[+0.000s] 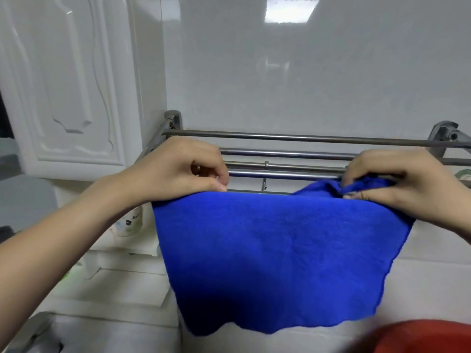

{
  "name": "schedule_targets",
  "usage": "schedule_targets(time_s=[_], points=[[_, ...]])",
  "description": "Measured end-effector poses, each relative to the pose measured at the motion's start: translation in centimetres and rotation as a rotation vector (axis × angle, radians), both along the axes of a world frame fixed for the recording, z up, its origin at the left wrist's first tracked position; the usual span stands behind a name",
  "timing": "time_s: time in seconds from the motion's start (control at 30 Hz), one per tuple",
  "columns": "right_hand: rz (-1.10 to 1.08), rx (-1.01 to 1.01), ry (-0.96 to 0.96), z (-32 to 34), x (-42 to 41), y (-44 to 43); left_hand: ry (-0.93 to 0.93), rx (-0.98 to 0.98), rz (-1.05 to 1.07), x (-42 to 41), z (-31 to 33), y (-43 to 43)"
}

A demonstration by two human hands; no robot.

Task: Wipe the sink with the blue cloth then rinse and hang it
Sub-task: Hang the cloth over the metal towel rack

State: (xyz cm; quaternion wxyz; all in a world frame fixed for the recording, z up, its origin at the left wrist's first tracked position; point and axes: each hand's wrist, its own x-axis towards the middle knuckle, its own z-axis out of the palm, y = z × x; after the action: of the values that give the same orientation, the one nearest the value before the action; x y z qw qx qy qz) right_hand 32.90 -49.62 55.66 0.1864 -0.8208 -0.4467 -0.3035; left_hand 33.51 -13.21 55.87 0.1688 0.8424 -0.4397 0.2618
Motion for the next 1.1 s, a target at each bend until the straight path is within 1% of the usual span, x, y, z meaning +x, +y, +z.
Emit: schedule_targets(time_s=[0.07,0.1,0.23,0.3,0.37,0.43,0.5,0.57,0.6,0.63,0.7,0.77,0.83,0.9,1.0,1.03,1.1], points=[[-0.034,0.016,0.101,0.4,-0.3,-0.2,0.12,-0.063,0.015,-0.4,-0.3,0.2],[-0.061,0.025,0.122,0.4,-0.4,-0.2,0.167,-0.095,0.017,-0.6,-0.4,0.2],[-0.157,-0.067,0.109,-0.4,-0.9,-0.2,0.254,-0.151,0.044,-1.1,-0.7,0.8],[-0.191,-0.04,0.14,-0.7,-1.1,-0.4,0.317,-0.164,0.054,-1.4,-0.7,1.4],[-0.234,-0.006,0.125,-0.8,-1.2,-0.8,0.343,-0.163,0.074,-1.5,-1.0,2.0],[-0.288,0.004,0.045,-1.0,-1.5,-0.9,0.33,-0.194,0.091,-1.6,-1.4,2.5],[-0.328,-0.007,-0.126,-1.2,-2.1,-0.6,0.306,-0.229,0.078,-1.7,-1.5,2.7],[-0.307,-0.025,-0.305,-1.2,-2.2,-0.3,0.262,-0.212,0.047,-1.7,-1.6,2.7],[-0.264,-0.017,-0.336,-1.2,-2.1,-0.2,0.25,-0.207,0.038,-1.7,-1.6,2.6],[-0.21,0.003,-0.303,-1.2,-1.9,-0.1,0.249,-0.212,0.037,-1.7,-1.6,2.6],[-0.119,0.062,-0.14,-1.4,-1.7,0.1,0.255,-0.229,0.047,-1.6,-1.7,2.6],[-0.095,0.112,0.02,-1.5,-1.6,0.0,0.26,-0.235,0.049,-1.5,-1.7,2.7],[-0.102,0.132,0.126,-1.4,-1.8,-0.1,0.264,-0.236,0.049,-1.5,-1.7,2.8],[-0.151,0.066,0.167,-1.1,-1.8,-0.2,0.265,-0.237,0.049,-1.5,-1.7,2.8],[-0.287,-0.073,0.297,-1.3,-1.6,-0.8,0.267,-0.229,0.051,-1.5,-1.6,2.8],[-0.338,-0.116,0.291,-1.3,-1.6,-0.8,0.264,-0.225,0.05,-1.5,-1.6,2.8],[-0.377,-0.177,0.155,-1.5,-1.8,-0.8,0.266,-0.224,0.055,-1.6,-1.6,2.7]])
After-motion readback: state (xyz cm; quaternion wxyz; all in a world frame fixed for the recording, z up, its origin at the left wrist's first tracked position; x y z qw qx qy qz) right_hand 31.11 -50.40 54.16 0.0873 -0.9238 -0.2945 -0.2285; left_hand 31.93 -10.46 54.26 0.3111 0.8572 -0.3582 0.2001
